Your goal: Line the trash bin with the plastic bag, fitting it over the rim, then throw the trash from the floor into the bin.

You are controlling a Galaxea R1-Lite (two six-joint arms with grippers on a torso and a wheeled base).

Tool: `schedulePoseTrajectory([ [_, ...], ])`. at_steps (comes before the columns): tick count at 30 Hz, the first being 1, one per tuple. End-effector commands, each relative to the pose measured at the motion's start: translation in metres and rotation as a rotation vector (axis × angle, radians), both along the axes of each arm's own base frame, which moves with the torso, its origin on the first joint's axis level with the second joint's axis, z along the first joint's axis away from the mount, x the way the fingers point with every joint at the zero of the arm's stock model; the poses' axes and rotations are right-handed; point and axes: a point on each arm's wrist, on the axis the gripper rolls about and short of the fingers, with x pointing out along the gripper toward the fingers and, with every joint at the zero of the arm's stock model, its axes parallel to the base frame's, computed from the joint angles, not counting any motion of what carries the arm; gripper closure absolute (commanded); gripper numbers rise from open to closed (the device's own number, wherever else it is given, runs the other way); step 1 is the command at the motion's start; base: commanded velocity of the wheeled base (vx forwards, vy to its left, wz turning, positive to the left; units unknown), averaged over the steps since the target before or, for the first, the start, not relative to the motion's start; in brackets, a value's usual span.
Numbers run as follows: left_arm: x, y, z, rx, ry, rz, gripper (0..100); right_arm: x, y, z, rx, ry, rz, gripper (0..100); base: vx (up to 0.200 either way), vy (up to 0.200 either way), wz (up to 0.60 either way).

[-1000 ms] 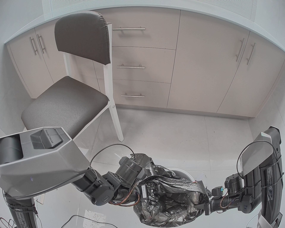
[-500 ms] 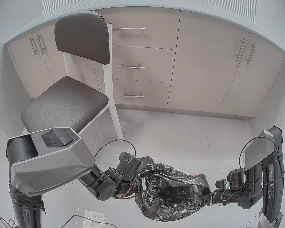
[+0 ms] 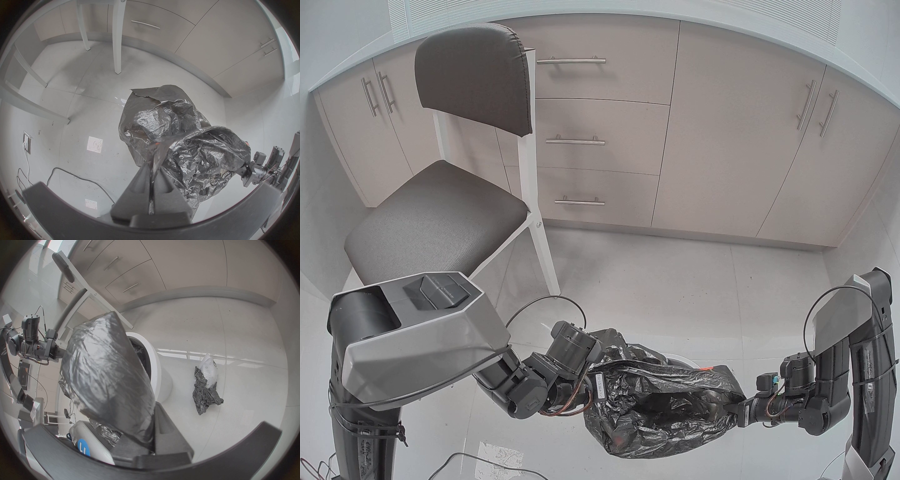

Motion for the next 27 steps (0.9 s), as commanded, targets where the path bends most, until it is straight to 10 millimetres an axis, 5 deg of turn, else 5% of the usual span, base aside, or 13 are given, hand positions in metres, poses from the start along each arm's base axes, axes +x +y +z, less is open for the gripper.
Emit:
schedulePoseTrajectory([
  [1, -0.001, 0.0, -0.004, 0.003, 0.003, 0.0, 100, 0.0, 0.0, -0.001, 0.0, -0.008, 0.003, 100, 0.0, 0.0, 0.0],
  [4, -0.002, 0.0, -0.005, -0.007, -0.009, 0.0, 100, 0.0, 0.001, -0.002, -0.001, -0.006, 0.005, 100, 0.0, 0.0, 0.0],
  [5, -0.002, 0.0, -0.005, -0.007, -0.009, -0.002, 100, -0.001, 0.001, -0.002, -0.003, -0.005, 0.006, 0, 0.0, 0.0, 0.0],
  [11, -0.007, 0.004, -0.008, -0.062, -0.078, -0.011, 100, -0.006, 0.002, 0.003, -0.012, -0.002, 0.023, 0, 0.0, 0.0, 0.0],
  [20, -0.009, 0.005, -0.017, -0.068, -0.136, -0.048, 100, -0.032, 0.02, 0.076, 0.018, -0.19, 0.115, 0, 0.0, 0.0, 0.0],
  [27, -0.009, 0.005, -0.017, -0.068, -0.136, -0.048, 100, -0.027, 0.029, 0.03, -0.115, -0.046, 0.014, 0, 0.0, 0.0, 0.0],
])
